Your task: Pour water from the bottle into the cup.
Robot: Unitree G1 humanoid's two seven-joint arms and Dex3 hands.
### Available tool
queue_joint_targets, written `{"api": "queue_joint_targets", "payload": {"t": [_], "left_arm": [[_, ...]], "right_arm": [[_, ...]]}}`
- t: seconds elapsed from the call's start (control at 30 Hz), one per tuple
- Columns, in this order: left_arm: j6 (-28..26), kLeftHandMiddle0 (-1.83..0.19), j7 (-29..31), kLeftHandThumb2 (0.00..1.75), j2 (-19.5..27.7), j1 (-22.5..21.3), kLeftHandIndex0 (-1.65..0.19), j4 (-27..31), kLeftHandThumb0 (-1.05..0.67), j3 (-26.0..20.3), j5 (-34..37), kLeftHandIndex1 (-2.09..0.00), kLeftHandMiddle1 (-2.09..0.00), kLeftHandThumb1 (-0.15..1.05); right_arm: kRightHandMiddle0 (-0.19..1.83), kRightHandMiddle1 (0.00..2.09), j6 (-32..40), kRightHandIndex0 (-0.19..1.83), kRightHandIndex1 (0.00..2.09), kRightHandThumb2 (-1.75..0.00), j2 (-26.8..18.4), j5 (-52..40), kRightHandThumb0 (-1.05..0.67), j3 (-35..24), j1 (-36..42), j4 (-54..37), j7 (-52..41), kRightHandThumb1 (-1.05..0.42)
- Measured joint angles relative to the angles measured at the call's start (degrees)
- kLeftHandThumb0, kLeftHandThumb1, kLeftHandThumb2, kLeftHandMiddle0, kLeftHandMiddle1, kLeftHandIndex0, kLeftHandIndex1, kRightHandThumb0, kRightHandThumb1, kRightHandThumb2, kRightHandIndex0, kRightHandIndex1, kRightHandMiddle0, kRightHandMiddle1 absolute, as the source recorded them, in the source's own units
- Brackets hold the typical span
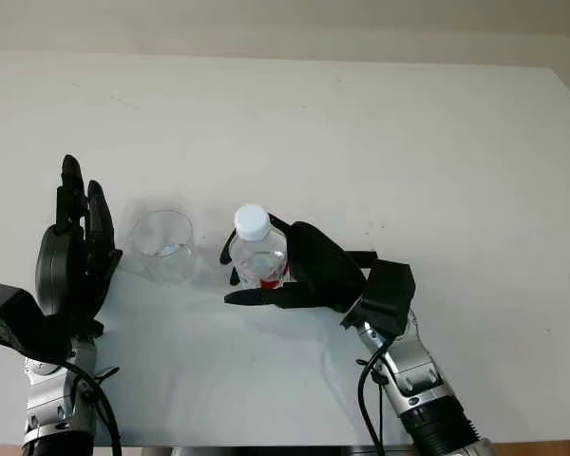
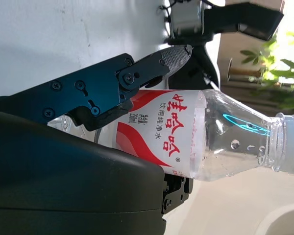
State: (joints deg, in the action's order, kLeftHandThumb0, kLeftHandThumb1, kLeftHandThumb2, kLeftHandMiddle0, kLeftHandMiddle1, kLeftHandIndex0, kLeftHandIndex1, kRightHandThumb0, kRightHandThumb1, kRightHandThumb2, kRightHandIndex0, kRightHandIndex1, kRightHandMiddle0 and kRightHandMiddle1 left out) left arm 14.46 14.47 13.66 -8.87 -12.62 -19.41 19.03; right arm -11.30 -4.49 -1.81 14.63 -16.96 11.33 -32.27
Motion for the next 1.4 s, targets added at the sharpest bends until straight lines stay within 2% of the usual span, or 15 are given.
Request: {"api": "queue_joint_targets", "payload": {"t": [0.13,0.23,0.43,0.47,0.5,0.57,0.6,0.67,0.77,1.0,1.17,1.4], "left_arm": [[0.06,0.19,0.02,0.61,0.00,-0.07,0.19,-0.05,-0.69,0.06,0.00,0.00,0.00,1.05],[0.09,0.19,0.01,0.62,0.00,-0.26,0.19,-0.24,-0.68,0.08,0.00,0.00,0.00,1.05],[0.09,0.19,-0.02,0.61,0.00,-0.97,0.19,-0.61,-0.69,0.14,0.00,0.00,0.00,1.05],[0.14,0.19,0.01,0.61,0.01,-1.18,0.19,-0.83,-0.70,0.13,0.01,0.00,0.00,1.05],[0.16,0.19,0.04,0.62,0.00,-1.51,0.19,-1.13,-0.71,0.17,0.02,0.00,0.00,1.05],[0.31,0.19,0.09,0.65,-0.04,-2.26,0.19,-1.70,-0.73,0.23,0.03,0.00,0.00,1.05],[0.41,0.19,0.09,0.66,-0.06,-2.46,0.19,-1.80,-0.74,0.25,0.03,0.00,0.00,1.05],[0.43,0.19,-0.15,0.66,-0.10,-2.86,0.19,-1.82,-0.76,0.25,0.03,0.00,0.00,1.05],[0.42,0.19,-0.30,0.67,-0.17,-3.24,0.19,-1.69,-0.77,0.23,0.04,0.00,0.00,1.05],[-0.51,0.19,-1.18,0.70,-0.99,-2.73,0.19,0.22,-0.79,0.38,0.15,0.00,-0.04,1.05],[-0.94,0.19,-1.73,0.69,-1.68,-2.23,0.19,1.27,-0.78,0.38,0.19,0.00,-0.03,1.05],[-1.01,0.17,-1.67,0.69,-2.02,-2.15,0.19,1.54,-0.79,0.43,0.29,-0.02,-0.05,1.05]], "right_arm": [[1.83,2.09,-1.10,1.83,2.09,-0.40,-0.57,1.61,-0.30,0.39,0.00,-0.05,0.98,-1.05],[1.83,2.09,-4.51,1.83,2.09,-0.46,-0.62,4.29,-0.27,0.27,-0.30,0.26,4.73,-1.05],[1.83,2.09,-6.47,1.83,2.09,-0.48,-0.75,7.86,-0.26,-3.23,-9.83,7.76,12.43,-1.05],[1.70,2.09,-6.55,1.83,2.09,-0.49,-0.94,9.04,-0.24,-3.42,-12.01,9.39,13.64,-1.05],[1.38,2.09,-6.95,1.77,2.09,-0.49,-1.25,10.75,-0.20,-3.55,-14.92,12.08,15.19,-1.05],[1.00,2.09,-8.96,1.45,2.09,-0.44,-2.19,15.03,-0.21,-3.28,-21.27,18.58,19.16,-1.05],[0.89,2.09,-10.24,1.27,2.09,-0.39,-2.85,17.60,-0.23,-2.74,-24.48,22.09,21.58,-1.05],[0.79,2.09,-12.41,1.12,2.09,-0.34,-3.93,22.17,-0.26,-1.30,-29.95,27.91,25.95,-1.05],[0.72,2.09,-14.99,1.08,2.09,-0.30,-4.30,26.80,-0.29,0.90,-35.82,35.46,30.90,-1.05],[0.65,2.09,-15.82,1.04,2.09,-0.29,-3.74,36.76,-0.34,8.20,-46.53,51.77,39.47,-1.05],[0.61,2.09,-15.72,1.02,2.09,-0.29,-2.47,40.03,-0.38,11.41,-50.13,56.52,43.73,-1.05],[0.64,2.09,-16.89,1.07,2.09,-0.27,-1.20,43.31,-0.37,14.89,-52.71,58.61,49.40,-1.05]]}}
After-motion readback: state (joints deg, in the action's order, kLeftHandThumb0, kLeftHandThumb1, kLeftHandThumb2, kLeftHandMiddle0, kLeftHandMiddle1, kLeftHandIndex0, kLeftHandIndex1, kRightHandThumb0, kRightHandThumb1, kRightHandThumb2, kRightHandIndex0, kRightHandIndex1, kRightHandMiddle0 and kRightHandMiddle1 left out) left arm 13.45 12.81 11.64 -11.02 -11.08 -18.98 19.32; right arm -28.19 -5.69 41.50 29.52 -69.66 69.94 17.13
